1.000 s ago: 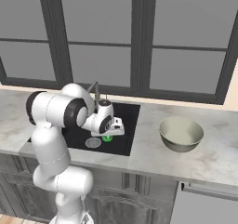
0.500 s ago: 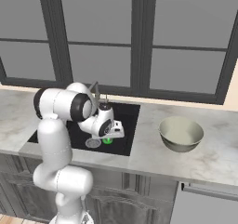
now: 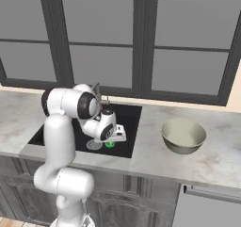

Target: Pick the mug and place it in the sink. Pick the bowl and place it in the open cabinet and then close the cabinet.

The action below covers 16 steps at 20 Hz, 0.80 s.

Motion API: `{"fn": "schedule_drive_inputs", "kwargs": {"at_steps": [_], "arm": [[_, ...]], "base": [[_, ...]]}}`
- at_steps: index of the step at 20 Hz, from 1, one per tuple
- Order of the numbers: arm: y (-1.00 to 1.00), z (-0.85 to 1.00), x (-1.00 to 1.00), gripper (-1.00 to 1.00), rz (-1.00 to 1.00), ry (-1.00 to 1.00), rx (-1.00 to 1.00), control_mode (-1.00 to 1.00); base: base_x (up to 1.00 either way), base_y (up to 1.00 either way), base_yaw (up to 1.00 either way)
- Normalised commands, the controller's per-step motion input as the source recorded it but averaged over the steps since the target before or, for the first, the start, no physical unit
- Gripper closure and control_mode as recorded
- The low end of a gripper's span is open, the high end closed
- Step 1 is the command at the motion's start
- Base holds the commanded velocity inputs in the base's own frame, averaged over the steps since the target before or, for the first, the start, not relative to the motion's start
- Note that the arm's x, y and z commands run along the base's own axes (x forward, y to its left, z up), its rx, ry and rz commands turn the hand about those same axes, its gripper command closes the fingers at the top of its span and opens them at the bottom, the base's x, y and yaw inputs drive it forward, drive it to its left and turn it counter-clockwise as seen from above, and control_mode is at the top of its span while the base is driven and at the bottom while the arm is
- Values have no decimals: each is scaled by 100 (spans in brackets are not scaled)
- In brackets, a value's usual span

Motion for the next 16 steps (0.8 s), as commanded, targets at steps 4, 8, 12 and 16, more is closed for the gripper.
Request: {"fn": "schedule_drive_inputs", "kwargs": {"at_steps": [4, 8, 12, 16], "arm": [[0, -23, 19, 100, 0, 0, 0, -100], [0, -23, 18, 100, 0, 0, 0, -100], [0, -23, 21, 100, 0, 0, 0, -100], [0, -22, 20, 100, 0, 0, 0, -100]], "base": [[0, 0, 0], [0, 0, 0], [0, 0, 0], [0, 0, 0]]}}
